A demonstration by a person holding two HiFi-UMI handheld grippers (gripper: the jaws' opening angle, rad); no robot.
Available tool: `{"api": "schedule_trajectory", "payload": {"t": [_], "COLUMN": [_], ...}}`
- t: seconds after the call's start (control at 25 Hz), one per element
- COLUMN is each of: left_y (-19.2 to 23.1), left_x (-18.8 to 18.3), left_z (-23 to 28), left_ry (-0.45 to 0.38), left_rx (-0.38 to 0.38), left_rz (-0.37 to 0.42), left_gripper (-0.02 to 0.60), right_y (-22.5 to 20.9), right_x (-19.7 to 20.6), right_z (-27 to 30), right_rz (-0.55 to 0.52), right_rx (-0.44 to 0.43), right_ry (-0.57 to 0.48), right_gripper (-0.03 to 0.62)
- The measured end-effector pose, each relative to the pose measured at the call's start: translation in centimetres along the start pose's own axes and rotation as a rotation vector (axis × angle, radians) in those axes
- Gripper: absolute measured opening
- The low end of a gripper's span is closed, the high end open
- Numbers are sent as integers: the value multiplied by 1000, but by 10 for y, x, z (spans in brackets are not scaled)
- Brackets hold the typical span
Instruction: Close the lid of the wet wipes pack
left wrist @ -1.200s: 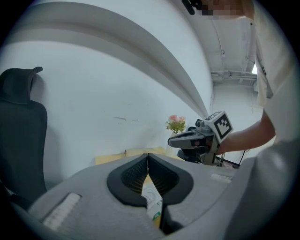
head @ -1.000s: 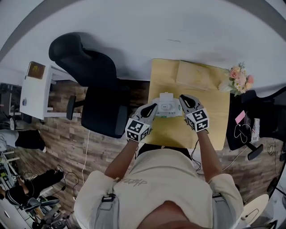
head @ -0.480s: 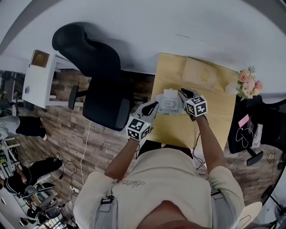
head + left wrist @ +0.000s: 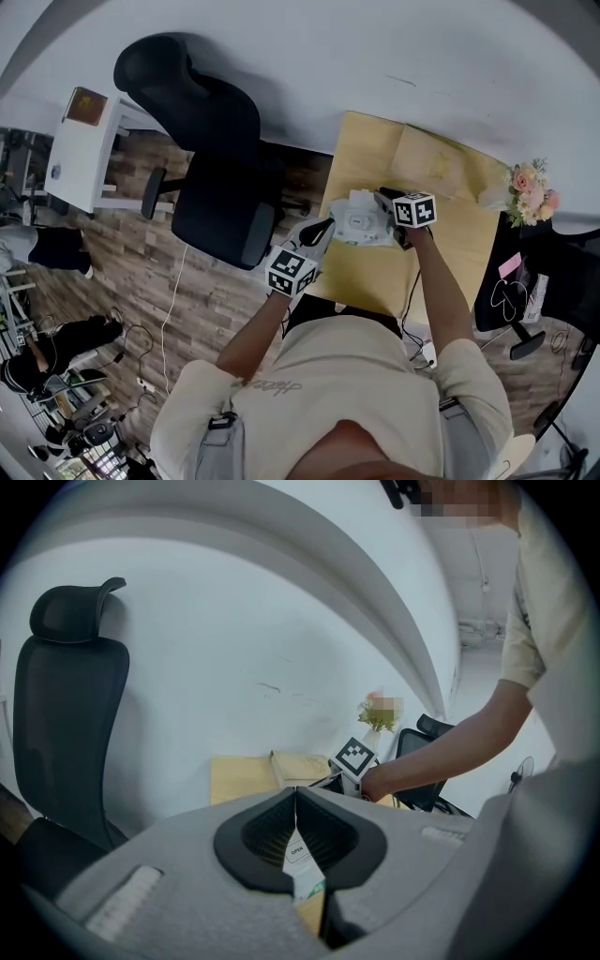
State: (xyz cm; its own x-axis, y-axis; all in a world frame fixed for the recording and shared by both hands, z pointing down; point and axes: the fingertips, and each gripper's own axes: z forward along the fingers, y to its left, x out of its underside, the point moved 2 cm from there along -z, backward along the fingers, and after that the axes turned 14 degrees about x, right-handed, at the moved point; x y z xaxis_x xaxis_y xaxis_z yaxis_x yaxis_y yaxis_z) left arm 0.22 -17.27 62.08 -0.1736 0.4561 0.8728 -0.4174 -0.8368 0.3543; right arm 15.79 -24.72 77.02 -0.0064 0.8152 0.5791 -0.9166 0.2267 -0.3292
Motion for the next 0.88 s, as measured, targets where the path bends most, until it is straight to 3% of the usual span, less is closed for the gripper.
{"api": "schedule_trajectory", "payload": {"t": [0.4, 0.88], "left_y": [7, 3], "left_x": [3, -4], "left_z": [-2, -9], "left_ry": [14, -20], "left_rx": [-6, -17], "left_rz": [2, 16], "left_gripper": [18, 18], "right_y": [7, 24], "right_x": [5, -7], "right_z": [11, -20], "right_rz": [-9, -100], "right_rx": [-57, -69], "right_ry": [70, -14], "right_gripper": [66, 37]}}
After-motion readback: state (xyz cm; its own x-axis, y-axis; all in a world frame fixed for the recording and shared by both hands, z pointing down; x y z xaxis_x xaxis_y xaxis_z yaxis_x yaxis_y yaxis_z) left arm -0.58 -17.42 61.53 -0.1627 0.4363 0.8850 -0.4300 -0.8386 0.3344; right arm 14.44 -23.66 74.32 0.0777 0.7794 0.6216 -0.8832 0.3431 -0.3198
